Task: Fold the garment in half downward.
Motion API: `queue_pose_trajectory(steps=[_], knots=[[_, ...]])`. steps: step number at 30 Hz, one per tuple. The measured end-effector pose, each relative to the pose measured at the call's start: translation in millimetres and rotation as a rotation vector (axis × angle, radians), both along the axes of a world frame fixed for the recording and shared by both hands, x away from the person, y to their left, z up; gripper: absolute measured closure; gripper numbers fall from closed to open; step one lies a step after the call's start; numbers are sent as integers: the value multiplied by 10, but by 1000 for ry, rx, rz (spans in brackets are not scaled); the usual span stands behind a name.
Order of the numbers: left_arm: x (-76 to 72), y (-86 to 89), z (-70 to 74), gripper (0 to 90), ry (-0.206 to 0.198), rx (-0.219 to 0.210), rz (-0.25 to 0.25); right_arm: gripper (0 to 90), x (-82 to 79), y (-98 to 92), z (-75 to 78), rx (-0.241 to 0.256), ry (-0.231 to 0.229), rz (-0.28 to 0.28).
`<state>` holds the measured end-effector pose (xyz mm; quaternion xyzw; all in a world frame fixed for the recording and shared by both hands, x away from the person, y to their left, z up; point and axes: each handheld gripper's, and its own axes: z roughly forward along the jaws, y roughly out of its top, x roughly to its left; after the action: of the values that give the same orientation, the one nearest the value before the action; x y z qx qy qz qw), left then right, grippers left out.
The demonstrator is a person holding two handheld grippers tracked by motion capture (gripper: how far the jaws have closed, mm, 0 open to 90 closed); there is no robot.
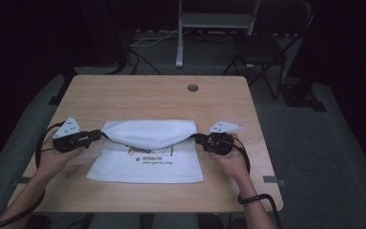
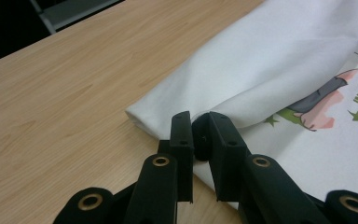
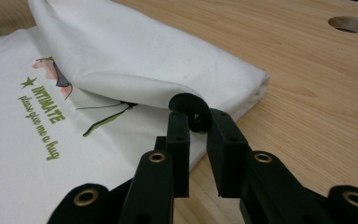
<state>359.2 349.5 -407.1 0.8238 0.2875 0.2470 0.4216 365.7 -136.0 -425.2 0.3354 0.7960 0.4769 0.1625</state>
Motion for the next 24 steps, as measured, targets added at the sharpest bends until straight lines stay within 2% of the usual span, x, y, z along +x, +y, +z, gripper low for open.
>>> queue_pose_trajectory(steps=[11,24], knots=[[-75,0,-4,804,-8,-14,-8,791,-66,15,2,-5,-7,13],[-179,-6,41,804,-30,-9,-17,792,-143,14,20,-11,-14,31]])
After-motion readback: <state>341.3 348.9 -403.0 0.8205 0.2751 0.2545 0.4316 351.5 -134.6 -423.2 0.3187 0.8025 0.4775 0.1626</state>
